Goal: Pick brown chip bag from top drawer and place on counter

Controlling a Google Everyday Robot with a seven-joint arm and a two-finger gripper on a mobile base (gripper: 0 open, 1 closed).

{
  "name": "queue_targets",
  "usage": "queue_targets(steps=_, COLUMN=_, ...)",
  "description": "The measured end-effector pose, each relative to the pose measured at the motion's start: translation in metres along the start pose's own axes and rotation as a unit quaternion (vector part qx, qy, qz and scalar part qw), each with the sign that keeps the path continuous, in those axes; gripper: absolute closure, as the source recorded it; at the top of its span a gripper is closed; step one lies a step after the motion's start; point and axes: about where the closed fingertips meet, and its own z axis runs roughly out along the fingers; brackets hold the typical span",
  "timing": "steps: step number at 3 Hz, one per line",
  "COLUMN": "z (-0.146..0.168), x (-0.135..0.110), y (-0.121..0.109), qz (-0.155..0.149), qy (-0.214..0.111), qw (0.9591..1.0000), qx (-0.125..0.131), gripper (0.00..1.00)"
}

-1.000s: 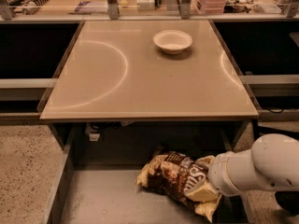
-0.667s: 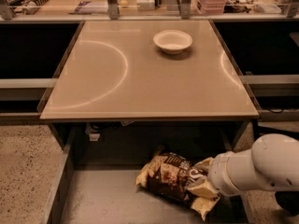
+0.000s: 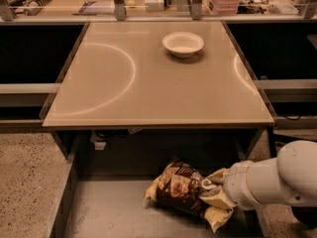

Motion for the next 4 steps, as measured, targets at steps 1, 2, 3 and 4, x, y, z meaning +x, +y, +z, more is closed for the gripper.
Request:
queue_targets(steps=1, z=-0.056, x=-0.032, y=0.025, qz=-0.02, qy=-0.062, qw=0.9979, qx=0.003, gripper=1.0)
queue_targets(steps=2, z=-0.11, x=-0.06, y=0.049, qz=-0.065, qy=-0.115, qw=0.9912, qx=0.01, gripper=1.0)
queue_targets(steps=3, z=-0.154, x=-0.101, y=0.051, qz=-0.14, qy=-0.132, qw=0.981, qx=0.028, gripper=1.0)
queue_targets(steps=4, z=-0.179, x=-0.138, y=0.039, qz=-0.178, qy=-0.139, qw=0.9737, qx=0.031, gripper=1.0)
